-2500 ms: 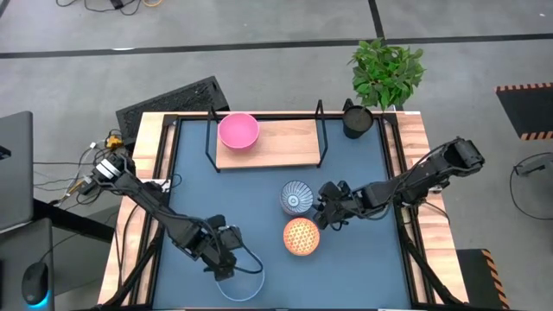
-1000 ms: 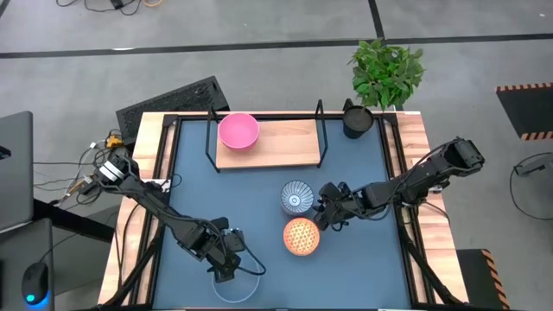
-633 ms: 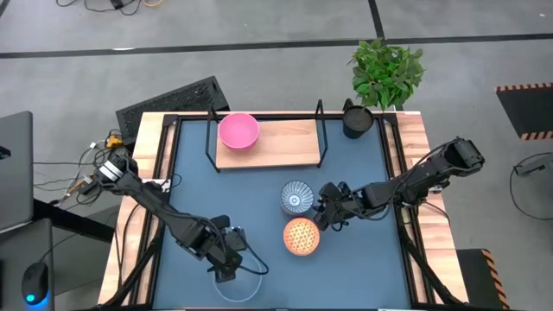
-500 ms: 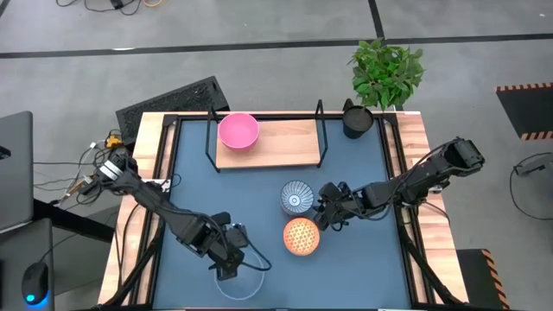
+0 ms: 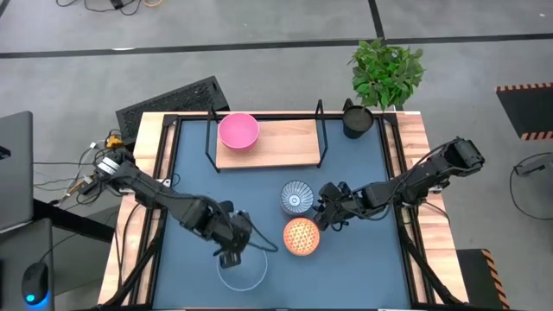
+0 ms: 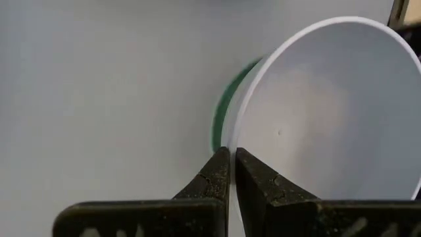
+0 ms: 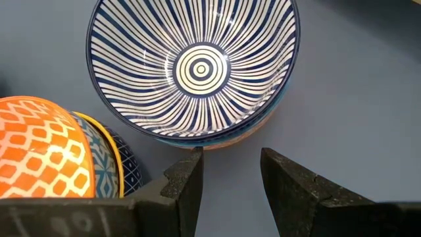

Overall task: Place and stack bowls onto a shelf
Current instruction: Stack the blue bowl on top of the pink bowl on the shelf

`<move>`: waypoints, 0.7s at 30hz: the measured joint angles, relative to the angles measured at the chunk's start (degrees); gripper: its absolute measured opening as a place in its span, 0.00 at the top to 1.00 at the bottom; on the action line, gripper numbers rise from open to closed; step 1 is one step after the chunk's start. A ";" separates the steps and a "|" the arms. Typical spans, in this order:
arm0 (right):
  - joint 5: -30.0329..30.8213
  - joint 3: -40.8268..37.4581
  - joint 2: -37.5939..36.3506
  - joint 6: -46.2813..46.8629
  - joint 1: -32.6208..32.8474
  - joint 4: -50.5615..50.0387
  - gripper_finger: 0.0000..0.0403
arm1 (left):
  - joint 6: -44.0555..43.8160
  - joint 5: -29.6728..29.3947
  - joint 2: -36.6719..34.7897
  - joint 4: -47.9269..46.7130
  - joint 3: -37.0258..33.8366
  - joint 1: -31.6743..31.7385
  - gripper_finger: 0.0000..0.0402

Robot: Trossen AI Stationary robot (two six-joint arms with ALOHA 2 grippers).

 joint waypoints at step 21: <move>0.02 0.00 0.02 0.00 0.00 0.15 0.56 | 11.72 -6.61 -21.13 -4.66 0.38 39.51 1.00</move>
